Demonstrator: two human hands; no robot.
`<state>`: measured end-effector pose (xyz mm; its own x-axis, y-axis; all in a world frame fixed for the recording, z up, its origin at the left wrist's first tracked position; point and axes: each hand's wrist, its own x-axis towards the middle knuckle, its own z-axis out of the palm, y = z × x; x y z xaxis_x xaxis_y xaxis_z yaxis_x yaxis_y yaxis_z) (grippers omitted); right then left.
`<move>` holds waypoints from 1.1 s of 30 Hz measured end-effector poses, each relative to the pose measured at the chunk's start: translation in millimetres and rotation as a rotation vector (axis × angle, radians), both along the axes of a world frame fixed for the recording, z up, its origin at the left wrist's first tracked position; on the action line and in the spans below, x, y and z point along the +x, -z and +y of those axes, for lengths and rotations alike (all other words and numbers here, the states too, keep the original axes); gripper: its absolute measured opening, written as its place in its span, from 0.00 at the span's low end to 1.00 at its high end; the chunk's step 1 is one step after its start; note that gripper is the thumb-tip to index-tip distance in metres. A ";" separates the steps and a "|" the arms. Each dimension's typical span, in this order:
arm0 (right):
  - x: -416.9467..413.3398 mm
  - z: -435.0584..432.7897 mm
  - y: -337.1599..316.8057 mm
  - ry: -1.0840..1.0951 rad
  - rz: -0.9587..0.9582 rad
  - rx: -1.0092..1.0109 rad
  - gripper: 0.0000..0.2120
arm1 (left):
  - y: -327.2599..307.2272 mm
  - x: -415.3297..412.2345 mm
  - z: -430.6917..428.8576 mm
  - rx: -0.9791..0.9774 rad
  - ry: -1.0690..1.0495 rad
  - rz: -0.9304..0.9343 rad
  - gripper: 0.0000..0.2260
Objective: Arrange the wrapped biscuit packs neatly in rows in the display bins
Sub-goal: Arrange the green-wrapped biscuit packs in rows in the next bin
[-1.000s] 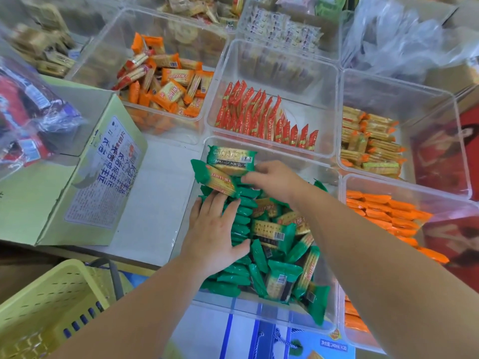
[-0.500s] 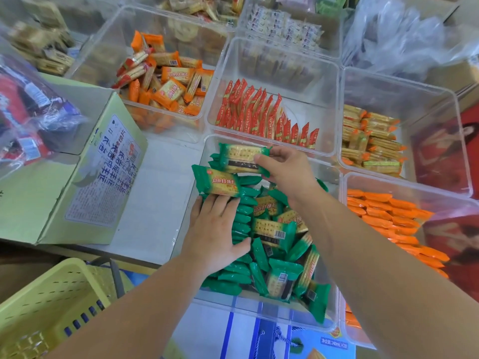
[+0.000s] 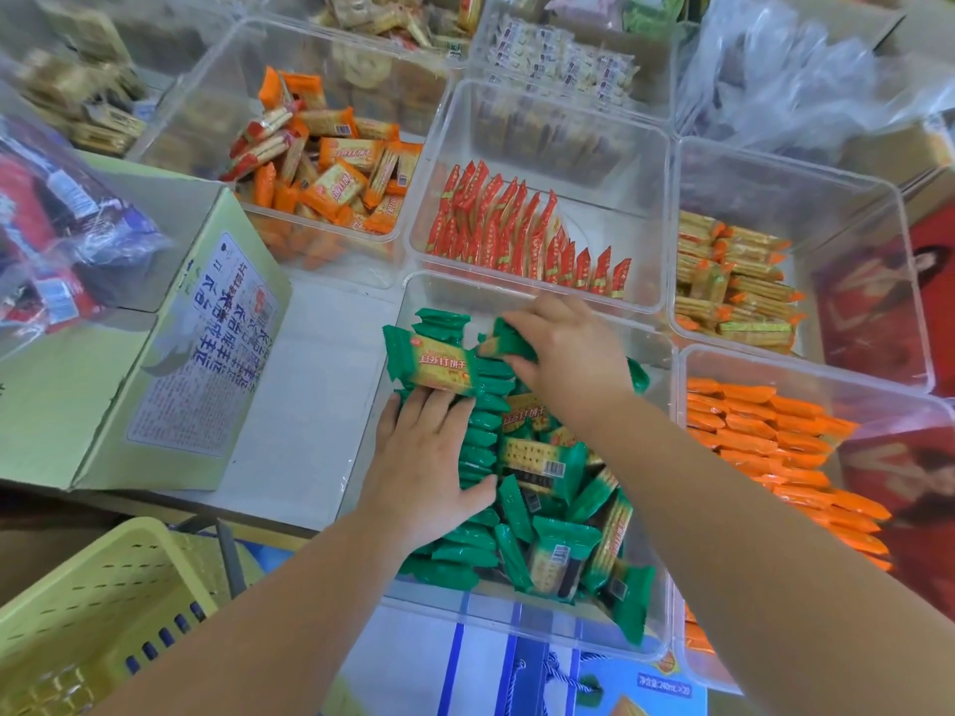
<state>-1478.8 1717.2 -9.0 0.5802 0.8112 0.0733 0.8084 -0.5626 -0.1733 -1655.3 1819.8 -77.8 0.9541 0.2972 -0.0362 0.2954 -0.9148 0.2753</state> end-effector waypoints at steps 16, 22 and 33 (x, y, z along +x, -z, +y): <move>-8.8 33.0 32.2 0.652 0.593 0.194 0.24 | -3.1 -0.2 0.9 -0.047 -0.004 -0.006 0.37; -18.1 45.3 41.7 0.904 0.687 0.276 0.31 | -3.4 0.2 0.8 -0.057 -0.006 -0.004 0.37; -15.7 58.1 45.3 1.018 1.042 0.475 0.11 | -2.2 0.2 0.7 -0.071 0.003 -0.024 0.37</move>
<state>-1494.5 1775.4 -54.3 0.8143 0.0698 -0.5762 -0.4650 -0.5155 -0.7197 -1655.1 1820.4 -75.6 0.9558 0.2920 -0.0341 0.2853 -0.8936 0.3465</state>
